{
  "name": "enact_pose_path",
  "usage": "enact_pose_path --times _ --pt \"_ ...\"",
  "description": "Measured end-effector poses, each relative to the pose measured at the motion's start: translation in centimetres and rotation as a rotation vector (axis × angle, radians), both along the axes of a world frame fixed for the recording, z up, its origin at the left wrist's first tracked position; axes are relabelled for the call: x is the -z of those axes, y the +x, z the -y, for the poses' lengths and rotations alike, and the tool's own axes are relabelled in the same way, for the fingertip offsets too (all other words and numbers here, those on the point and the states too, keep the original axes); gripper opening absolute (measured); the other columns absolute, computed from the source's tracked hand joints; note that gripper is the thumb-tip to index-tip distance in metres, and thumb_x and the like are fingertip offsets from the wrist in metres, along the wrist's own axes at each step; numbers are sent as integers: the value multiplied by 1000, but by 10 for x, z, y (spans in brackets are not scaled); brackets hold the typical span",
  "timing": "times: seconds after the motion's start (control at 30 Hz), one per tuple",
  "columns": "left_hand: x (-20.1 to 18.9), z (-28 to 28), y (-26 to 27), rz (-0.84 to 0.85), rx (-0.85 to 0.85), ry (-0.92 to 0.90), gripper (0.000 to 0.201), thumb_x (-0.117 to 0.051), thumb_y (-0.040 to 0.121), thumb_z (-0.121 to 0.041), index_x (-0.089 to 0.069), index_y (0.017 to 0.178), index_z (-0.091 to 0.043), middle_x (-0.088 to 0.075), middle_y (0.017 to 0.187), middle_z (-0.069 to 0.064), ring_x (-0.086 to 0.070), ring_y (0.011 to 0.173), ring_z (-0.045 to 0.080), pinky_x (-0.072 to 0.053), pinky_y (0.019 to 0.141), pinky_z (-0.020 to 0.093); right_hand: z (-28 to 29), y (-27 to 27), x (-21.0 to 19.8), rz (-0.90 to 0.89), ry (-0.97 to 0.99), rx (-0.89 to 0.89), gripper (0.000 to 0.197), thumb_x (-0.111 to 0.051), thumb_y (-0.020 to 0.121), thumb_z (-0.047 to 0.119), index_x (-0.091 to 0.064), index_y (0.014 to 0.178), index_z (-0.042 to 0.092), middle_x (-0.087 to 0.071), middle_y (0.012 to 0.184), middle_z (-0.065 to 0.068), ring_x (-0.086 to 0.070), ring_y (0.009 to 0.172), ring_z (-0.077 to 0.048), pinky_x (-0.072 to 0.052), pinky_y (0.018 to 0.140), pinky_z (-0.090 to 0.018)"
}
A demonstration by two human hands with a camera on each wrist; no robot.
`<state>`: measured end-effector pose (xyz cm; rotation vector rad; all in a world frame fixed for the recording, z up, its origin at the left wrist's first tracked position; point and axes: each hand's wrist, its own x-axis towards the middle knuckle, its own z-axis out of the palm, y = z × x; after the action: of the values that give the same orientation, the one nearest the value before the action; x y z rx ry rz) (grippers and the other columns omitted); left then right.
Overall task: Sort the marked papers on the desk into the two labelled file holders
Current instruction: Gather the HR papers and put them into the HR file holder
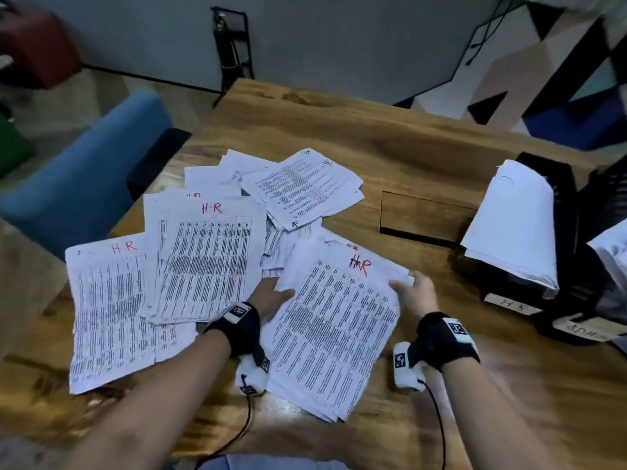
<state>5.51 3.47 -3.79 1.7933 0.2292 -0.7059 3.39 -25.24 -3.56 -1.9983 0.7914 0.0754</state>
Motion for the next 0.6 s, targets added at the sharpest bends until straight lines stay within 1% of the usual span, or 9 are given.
enact_pose_path --times 0.07,0.1,0.17,0.23,0.3,0.37,0.43,0.53,0.6 --pt "2 4 -1 21 -23 -15 31 -53 93 -15 -57 119 -1 -61 93 15 -51 71 23 -37 62 26 0 -2 8 43 -65 110 20 -68 79 17 -56 71 3 -58 74 -16 -55 75 -30 -44 67 -36" --pt "0 5 -2 38 -27 -16 29 -52 93 -15 -57 119 -2 -61 94 14 -53 71 22 -39 63 26 1 -5 9 59 -72 166 21 -67 80 16 -56 65 6 -56 72 -15 -51 73 -27 -41 66 -34" --pt "0 4 -2 75 -32 -7 31 -48 95 -16 -55 123 -2 -62 107 13 -57 86 21 -45 78 30 8 -12 8 101 -96 264 12 -64 82 12 -64 73 4 -58 77 -12 -51 77 -25 -43 73 -34" --pt "-1 1 -3 85 -49 -6 33 -48 95 -15 -53 125 -1 -61 117 15 -56 99 21 -44 94 37 22 -20 9 106 -93 332 9 -62 83 9 -69 84 3 -60 82 -10 -53 81 -25 -43 76 -33" --pt "0 0 -3 78 -72 -6 32 -51 93 -12 -54 124 -1 -60 111 13 -55 98 22 -44 98 42 35 -27 14 83 -44 302 6 -64 81 10 -71 82 9 -65 83 -9 -58 84 -27 -47 78 -33" --pt "2 0 -2 73 -78 -2 27 -54 91 -11 -57 118 -3 -58 105 12 -55 96 23 -44 96 45 51 -32 29 49 36 221 6 -70 75 14 -71 70 16 -69 81 -10 -64 85 -31 -53 81 -42" --pt "3 2 -4 71 -91 -7 27 -59 88 -9 -59 115 -4 -58 103 11 -55 96 25 -43 89 41 51 -36 35 27 114 171 8 -70 73 13 -69 65 16 -68 75 -11 -62 78 -28 -50 74 -41" --pt "-1 4 -8 70 -125 -56 21 -68 77 1 -64 98 0 -65 87 12 -59 83 25 -40 84 35 28 -36 26 34 -14 173 5 -61 81 9 -61 76 11 -62 79 -13 -55 77 -25 -42 68 -33" --pt "-4 8 -14 64 -127 -116 15 -69 73 8 -66 86 -2 -66 66 1 -61 67 17 -45 77 30 9 -36 19 87 -66 249 2 -53 85 12 -52 83 10 -57 82 -14 -53 78 -28 -44 68 -36"
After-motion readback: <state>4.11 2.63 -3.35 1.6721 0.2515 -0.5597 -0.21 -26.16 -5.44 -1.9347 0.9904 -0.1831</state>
